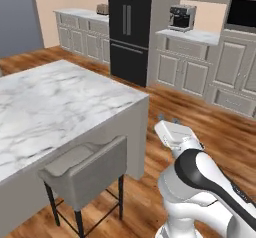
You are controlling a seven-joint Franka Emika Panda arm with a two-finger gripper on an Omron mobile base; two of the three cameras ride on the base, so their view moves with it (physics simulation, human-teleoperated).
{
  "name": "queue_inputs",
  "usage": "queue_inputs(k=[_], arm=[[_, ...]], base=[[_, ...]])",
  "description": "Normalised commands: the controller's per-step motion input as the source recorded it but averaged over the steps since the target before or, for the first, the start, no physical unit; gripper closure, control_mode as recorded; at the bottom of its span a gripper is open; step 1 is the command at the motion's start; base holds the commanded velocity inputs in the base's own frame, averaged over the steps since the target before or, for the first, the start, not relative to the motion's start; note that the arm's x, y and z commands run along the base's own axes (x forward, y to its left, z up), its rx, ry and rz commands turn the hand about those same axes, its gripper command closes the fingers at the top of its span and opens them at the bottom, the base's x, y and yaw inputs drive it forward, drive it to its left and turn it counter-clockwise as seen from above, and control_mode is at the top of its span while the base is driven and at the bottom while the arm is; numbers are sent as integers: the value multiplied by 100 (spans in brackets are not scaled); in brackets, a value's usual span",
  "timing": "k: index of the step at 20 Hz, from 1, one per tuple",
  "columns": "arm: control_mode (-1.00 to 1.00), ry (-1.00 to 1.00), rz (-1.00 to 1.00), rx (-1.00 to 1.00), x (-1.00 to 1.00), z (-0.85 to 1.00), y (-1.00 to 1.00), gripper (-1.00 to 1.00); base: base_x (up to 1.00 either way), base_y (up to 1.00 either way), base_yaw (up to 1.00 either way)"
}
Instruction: Take the smaller bowl and place it next to the appetizer plate on the dining counter , and place the larger bowl next to the plate with cooked food.
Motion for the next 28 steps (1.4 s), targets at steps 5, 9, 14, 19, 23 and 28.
queue_inputs(k=[5, 9, 14, 19, 23, 28], arm=[[100, 0, 0, 0, 0, 0, 0, -100], [100, 0, 0, 0, 0, 0, 0, -100], [100, 0, 0, 0, 0, 0, 0, -100], [100, 0, 0, 0, 0, 0, 0, -100], [100, 0, 0, 0, 0, 0, 0, -100], [100, 0, 0, 0, 0, 0, 0, -100]], base=[[70, -100, 9], [67, -100, 18], [73, -100, 29], [65, -100, 28], [58, -100, 31], [91, -100, 21]])
